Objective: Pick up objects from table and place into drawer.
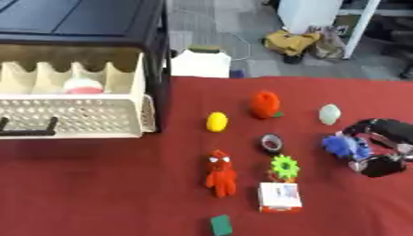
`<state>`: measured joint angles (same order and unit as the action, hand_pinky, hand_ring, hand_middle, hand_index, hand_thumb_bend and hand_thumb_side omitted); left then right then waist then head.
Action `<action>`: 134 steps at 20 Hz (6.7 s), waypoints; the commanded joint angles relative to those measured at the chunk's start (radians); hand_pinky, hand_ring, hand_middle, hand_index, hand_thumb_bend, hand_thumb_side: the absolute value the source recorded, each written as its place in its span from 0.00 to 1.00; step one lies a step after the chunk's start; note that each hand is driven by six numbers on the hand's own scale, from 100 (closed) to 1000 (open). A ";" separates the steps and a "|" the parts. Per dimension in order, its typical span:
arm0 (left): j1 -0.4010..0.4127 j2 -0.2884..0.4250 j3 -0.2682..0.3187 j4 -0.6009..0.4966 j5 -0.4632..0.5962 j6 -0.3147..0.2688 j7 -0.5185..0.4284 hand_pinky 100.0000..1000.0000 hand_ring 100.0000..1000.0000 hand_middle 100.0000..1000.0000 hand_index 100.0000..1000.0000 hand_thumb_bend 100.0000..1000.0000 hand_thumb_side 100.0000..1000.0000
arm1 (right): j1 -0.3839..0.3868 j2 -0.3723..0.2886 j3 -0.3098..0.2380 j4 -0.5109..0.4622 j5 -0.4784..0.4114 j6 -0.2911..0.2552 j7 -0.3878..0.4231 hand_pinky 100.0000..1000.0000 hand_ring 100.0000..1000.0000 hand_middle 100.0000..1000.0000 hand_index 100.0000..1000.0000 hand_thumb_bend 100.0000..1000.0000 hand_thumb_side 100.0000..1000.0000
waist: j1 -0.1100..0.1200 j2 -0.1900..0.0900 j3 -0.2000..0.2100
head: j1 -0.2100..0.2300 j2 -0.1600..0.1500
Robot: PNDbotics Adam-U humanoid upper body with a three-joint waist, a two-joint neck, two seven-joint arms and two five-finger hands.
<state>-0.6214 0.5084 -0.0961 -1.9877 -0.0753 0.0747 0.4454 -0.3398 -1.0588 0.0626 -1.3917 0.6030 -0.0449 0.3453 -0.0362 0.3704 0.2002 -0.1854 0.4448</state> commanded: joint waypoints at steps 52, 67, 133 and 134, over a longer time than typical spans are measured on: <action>-0.010 0.015 0.021 -0.012 0.053 -0.014 0.041 0.17 0.05 0.10 0.75 0.00 1.00 | -0.002 -0.047 0.000 -0.069 0.029 0.019 -0.016 0.36 0.47 0.44 0.51 0.00 0.00 | -0.010 -0.017 0.007 | -0.003 -0.020; -0.006 0.015 0.023 -0.012 0.066 -0.013 0.043 0.16 0.05 0.10 0.75 0.00 1.00 | 0.014 -0.051 0.009 -0.120 -0.026 0.068 -0.135 0.17 0.39 0.27 0.34 0.00 0.00 | -0.007 -0.024 0.000 | -0.002 -0.014; -0.018 -0.001 0.008 -0.012 0.106 0.003 0.021 0.16 0.06 0.11 0.75 0.00 1.00 | -0.587 0.084 0.103 -0.318 -0.290 0.155 -0.086 0.08 0.28 0.16 0.29 0.00 0.04 | -0.104 -0.149 0.105 | -0.016 0.013; -0.020 -0.002 0.008 -0.012 0.106 0.003 0.021 0.16 0.06 0.11 0.75 0.00 1.00 | -0.599 0.094 0.109 -0.313 -0.285 0.156 -0.085 0.08 0.28 0.16 0.29 0.00 0.04 | -0.105 -0.147 0.107 | -0.020 0.012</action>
<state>-0.6249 0.4986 -0.0899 -1.9877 0.0258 0.0793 0.4684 -0.9183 -0.9539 0.1772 -1.7128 0.3075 0.1066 0.2632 -0.1489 0.2385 0.3088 -0.1983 0.4652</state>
